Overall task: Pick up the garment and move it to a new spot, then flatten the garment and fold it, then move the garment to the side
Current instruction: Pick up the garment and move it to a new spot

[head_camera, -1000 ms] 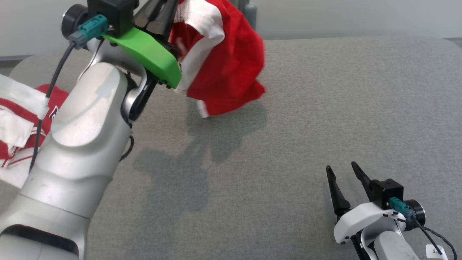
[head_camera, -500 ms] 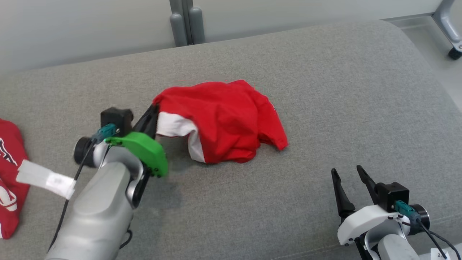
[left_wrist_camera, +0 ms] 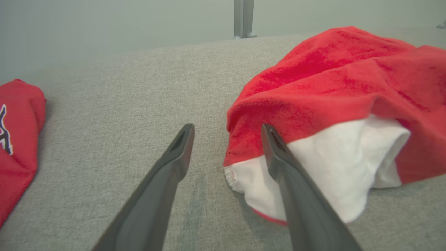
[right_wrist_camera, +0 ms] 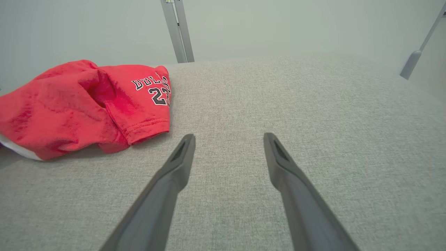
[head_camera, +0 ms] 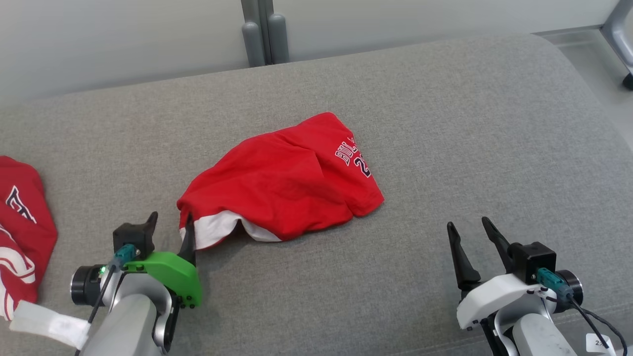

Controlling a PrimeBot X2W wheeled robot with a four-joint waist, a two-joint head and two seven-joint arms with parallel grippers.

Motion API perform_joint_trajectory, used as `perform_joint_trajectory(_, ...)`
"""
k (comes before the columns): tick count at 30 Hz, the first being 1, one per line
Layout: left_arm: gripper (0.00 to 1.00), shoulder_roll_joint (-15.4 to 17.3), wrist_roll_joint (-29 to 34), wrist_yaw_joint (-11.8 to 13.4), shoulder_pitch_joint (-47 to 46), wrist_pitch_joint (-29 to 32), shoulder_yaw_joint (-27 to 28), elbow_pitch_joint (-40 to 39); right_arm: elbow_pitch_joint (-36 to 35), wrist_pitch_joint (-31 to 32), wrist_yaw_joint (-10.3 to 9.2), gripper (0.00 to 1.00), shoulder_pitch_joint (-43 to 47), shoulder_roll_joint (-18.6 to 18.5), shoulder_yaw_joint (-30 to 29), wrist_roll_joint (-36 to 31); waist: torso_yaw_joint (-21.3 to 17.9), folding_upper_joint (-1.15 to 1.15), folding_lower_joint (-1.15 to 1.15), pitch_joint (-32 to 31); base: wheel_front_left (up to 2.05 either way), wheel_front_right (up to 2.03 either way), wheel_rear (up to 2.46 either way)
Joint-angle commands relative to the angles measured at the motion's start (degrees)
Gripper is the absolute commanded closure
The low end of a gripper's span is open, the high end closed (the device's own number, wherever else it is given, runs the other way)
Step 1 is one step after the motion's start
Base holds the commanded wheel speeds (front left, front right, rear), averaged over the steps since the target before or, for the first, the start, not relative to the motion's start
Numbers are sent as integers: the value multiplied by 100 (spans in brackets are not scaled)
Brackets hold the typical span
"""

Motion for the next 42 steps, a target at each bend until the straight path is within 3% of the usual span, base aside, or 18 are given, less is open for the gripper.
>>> perform_joint_trajectory(1,0,-28,126,39,222,-18,121,-209,-29,-18,-8,0,32,-10,34,53,71,0,0,-129,0,0,0)
perform_joint_trajectory(7,0,-210,816,173,1054,-18,789,-1309,-101,-18,-8,0,135,-9,204,122,223,0,0,-366,0,0,0)
perform_joint_trajectory(20,0,-798,1891,-221,2329,-12,1756,-2588,-52,-18,-8,0,120,-13,472,115,791,0,0,-431,0,0,0)
perform_joint_trajectory(33,0,-950,2380,-533,2914,-12,2210,-3069,-19,-18,-8,0,256,-13,447,43,820,0,0,-576,0,0,0)
perform_joint_trajectory(42,0,-995,2457,-596,2943,-12,2366,-3079,-8,-18,-8,0,345,-11,382,-21,721,0,0,-656,0,0,0)
